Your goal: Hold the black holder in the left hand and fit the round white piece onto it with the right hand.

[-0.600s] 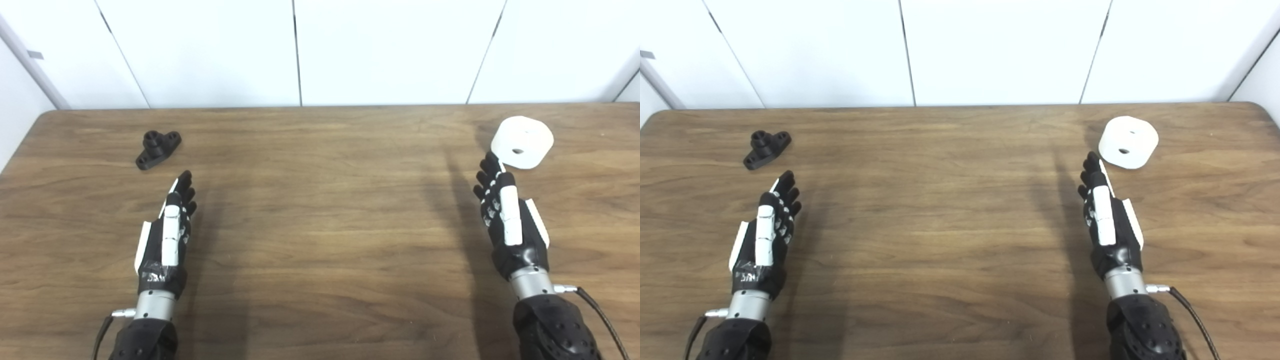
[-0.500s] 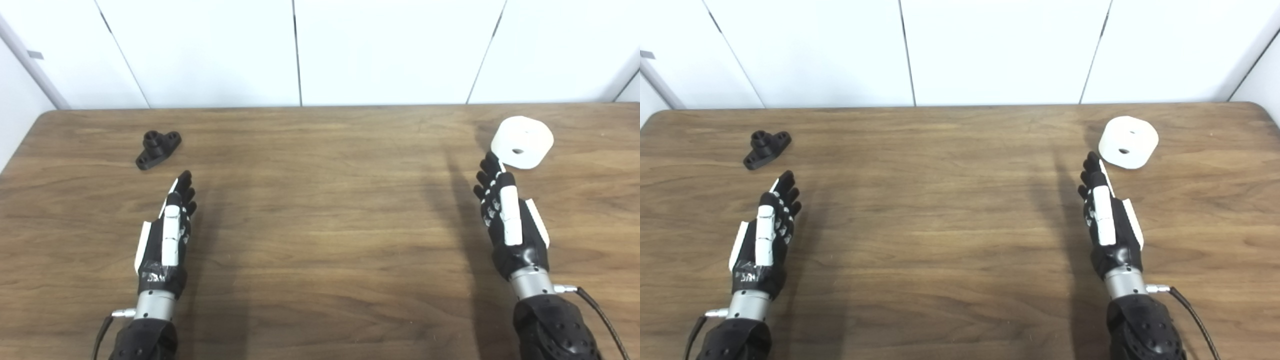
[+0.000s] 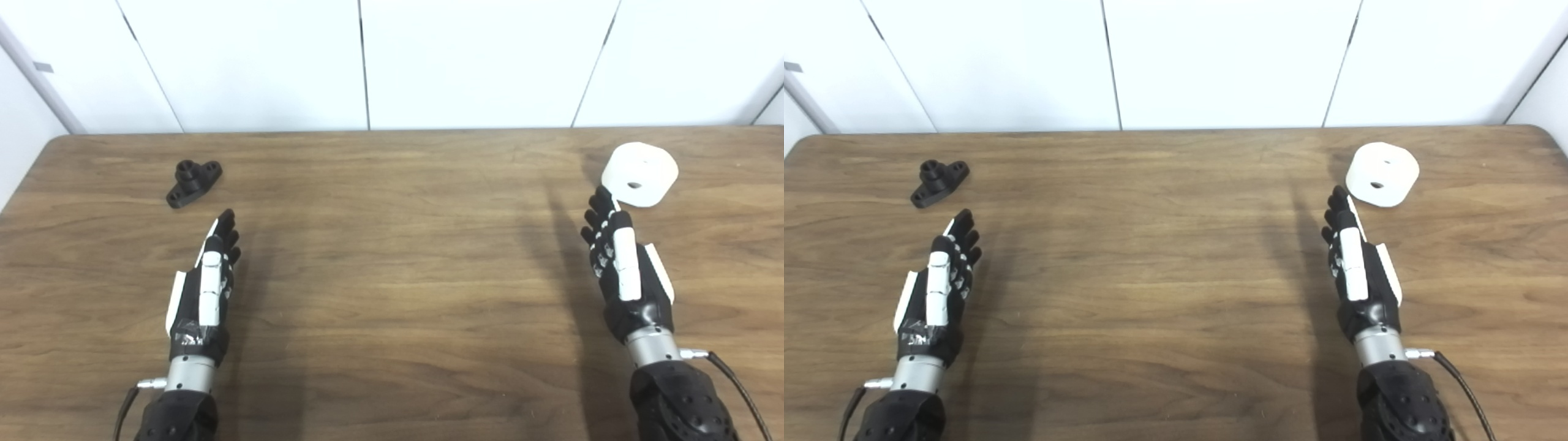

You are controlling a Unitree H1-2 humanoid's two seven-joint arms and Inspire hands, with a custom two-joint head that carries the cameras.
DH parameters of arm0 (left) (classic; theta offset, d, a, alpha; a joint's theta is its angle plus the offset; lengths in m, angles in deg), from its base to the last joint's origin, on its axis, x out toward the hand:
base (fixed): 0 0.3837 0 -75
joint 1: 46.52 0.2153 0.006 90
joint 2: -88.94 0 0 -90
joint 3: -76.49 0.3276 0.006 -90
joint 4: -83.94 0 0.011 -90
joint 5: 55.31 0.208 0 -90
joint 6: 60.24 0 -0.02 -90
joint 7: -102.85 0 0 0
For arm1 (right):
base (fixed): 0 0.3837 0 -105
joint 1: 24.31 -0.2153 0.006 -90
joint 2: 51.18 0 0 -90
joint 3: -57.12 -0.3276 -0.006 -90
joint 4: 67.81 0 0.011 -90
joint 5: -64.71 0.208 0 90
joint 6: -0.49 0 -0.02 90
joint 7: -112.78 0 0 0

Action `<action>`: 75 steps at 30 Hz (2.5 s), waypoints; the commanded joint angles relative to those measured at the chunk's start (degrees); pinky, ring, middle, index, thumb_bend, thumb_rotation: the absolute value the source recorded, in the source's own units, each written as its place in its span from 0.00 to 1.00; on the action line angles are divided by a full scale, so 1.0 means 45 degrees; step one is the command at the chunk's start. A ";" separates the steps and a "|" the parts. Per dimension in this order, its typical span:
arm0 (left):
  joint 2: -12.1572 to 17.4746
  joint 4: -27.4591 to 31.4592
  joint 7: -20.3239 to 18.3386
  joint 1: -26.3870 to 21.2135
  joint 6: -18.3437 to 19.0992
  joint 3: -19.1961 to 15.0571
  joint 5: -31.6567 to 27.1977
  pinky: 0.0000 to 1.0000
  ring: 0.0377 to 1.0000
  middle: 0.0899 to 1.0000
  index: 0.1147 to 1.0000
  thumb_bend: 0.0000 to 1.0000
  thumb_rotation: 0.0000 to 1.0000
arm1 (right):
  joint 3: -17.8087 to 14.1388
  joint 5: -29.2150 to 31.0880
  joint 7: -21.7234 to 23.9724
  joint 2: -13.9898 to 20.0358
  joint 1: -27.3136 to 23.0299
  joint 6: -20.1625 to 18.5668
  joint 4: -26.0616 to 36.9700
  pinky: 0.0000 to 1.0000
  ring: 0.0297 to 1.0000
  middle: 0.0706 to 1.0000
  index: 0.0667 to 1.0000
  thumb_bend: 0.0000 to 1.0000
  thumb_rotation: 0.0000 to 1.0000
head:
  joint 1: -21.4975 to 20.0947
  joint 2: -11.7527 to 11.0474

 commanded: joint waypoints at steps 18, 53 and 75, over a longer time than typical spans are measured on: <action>-0.0827 -0.0904 0.0329 0.0105 -0.1794 0.0879 0.1077 1.00 1.00 1.00 0.98 0.42 0.97 | -0.0509 0.0971 0.1035 0.0963 0.0055 0.1424 -0.0844 1.00 1.00 1.00 1.00 0.55 1.00 | 0.3726 -0.2780; -0.0988 -0.0100 0.1772 0.0091 -0.0974 0.0829 0.4116 1.00 1.00 1.00 0.94 0.68 0.33 | -0.0493 0.1063 0.1411 0.1150 -0.0130 0.2479 -0.2089 1.00 1.00 1.00 1.00 0.63 1.00 | 0.3224 -0.3695; 0.2529 -0.0671 0.2126 -0.3201 0.3158 -0.0385 0.9324 1.00 1.00 0.98 0.80 0.91 0.35 | -0.0386 0.0953 0.1271 0.0965 -0.0136 0.2422 -0.2061 1.00 1.00 1.00 1.00 0.60 1.00 | 0.3057 -0.3544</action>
